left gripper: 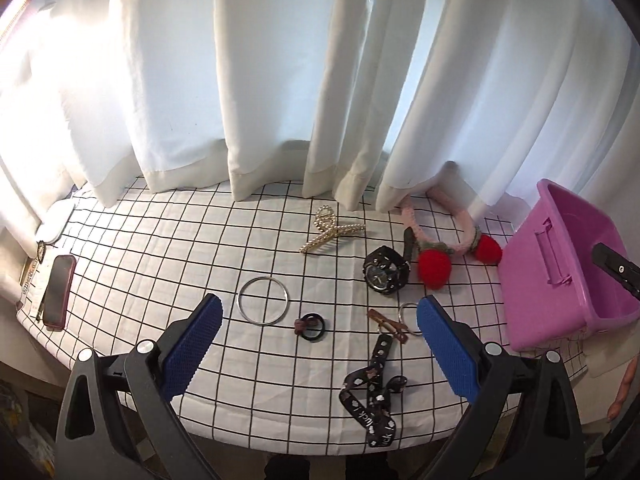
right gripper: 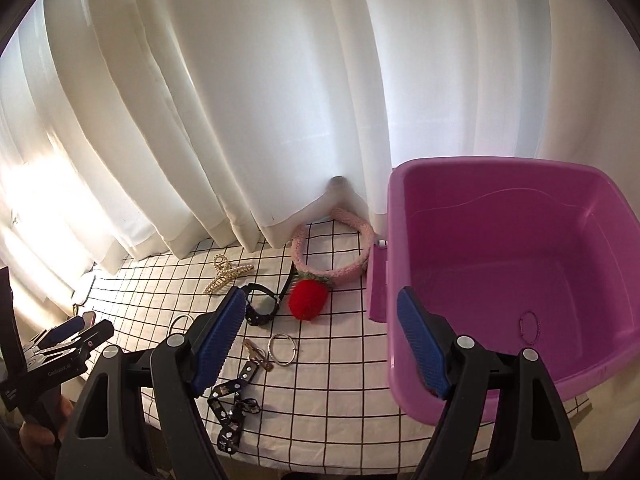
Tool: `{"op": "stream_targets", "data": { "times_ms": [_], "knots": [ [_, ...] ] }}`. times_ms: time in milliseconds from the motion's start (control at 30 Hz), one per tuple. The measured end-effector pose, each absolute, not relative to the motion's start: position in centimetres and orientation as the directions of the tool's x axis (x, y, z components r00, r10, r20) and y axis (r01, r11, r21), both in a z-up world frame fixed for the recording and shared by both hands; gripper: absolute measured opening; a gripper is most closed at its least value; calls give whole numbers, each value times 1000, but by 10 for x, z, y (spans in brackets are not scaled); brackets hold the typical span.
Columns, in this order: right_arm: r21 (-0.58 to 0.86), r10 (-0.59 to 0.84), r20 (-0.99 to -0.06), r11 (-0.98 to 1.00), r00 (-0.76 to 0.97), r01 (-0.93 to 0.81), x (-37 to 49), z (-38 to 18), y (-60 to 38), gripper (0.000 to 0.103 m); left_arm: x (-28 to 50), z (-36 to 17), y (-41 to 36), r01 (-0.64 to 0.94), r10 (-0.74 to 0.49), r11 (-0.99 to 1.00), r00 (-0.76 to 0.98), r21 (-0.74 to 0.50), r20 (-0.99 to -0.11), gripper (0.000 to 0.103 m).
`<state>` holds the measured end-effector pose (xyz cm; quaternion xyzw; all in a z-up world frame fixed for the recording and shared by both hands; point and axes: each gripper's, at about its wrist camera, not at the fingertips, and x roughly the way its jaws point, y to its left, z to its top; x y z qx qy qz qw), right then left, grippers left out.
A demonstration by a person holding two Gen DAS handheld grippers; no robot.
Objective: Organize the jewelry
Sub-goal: 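Withdraw both open tools from the bin back over the table, then grasp the large silver ring with the left tool while the right tool grasps the black 'luck' strap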
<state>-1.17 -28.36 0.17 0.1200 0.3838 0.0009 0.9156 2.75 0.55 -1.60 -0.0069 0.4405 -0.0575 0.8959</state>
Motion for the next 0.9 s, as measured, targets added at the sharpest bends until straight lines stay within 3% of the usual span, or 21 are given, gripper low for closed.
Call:
{"op": "stream_targets", "data": {
  "times_ms": [400,900],
  "knots": [
    [240,84,-764,957,640,161,-33,-52,-176,75,51,-69,101,132,-94,991,531,-28,-842,96],
    [283,162,-838,945,520,163,-26,-146,-135,75,81,-161,86,208,-93,978,423,-3,-901,96]
  ]
}}
